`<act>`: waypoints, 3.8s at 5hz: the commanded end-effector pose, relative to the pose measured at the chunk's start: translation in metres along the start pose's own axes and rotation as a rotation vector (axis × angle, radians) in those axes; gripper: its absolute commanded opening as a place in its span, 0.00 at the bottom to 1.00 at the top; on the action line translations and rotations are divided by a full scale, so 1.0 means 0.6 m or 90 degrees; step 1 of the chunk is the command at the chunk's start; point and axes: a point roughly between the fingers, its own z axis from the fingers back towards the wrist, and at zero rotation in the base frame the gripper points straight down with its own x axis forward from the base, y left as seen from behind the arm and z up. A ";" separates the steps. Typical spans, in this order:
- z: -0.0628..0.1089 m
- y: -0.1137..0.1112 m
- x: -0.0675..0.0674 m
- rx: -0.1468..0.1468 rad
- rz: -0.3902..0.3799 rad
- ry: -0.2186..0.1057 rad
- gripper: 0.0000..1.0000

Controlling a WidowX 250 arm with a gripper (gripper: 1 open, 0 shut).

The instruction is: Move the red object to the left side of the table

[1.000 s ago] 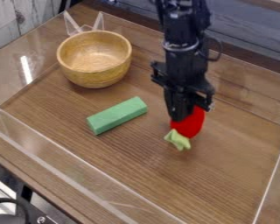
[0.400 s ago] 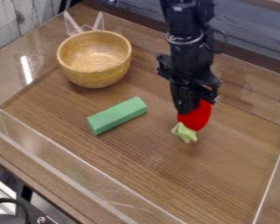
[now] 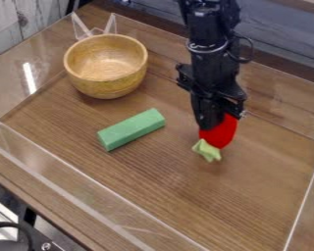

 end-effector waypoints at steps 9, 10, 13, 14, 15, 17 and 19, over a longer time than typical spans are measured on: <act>0.101 0.134 -0.084 0.047 0.100 -0.061 0.00; 0.100 0.187 -0.120 0.055 0.139 -0.060 0.00; 0.047 0.285 -0.161 0.071 0.171 -0.037 0.00; 0.029 0.296 -0.163 0.072 0.176 -0.030 0.00; 0.021 0.299 -0.162 0.071 0.179 -0.026 0.00; 0.019 0.299 -0.162 0.066 0.184 -0.017 1.00; 0.009 0.293 -0.158 0.049 0.190 -0.013 1.00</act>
